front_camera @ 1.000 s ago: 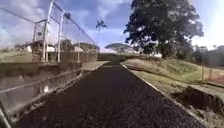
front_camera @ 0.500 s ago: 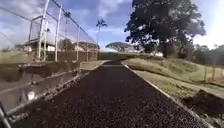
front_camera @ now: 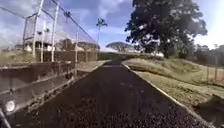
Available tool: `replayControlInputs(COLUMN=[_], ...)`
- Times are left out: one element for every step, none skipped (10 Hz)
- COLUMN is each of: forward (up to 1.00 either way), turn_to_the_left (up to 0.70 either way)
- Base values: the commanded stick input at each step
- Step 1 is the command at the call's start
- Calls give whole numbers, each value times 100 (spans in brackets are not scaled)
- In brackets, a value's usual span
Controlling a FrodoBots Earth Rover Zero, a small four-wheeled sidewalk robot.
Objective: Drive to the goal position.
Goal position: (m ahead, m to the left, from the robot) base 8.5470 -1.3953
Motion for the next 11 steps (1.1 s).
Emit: replayControlInputs(forward=[70, 70, 70, 70, 70, 70, 70, 70, 70, 70, 70], turn_to_the_left=[0, 0, 0, 0, 0, 0, 0, 0, 0, 0, 0])
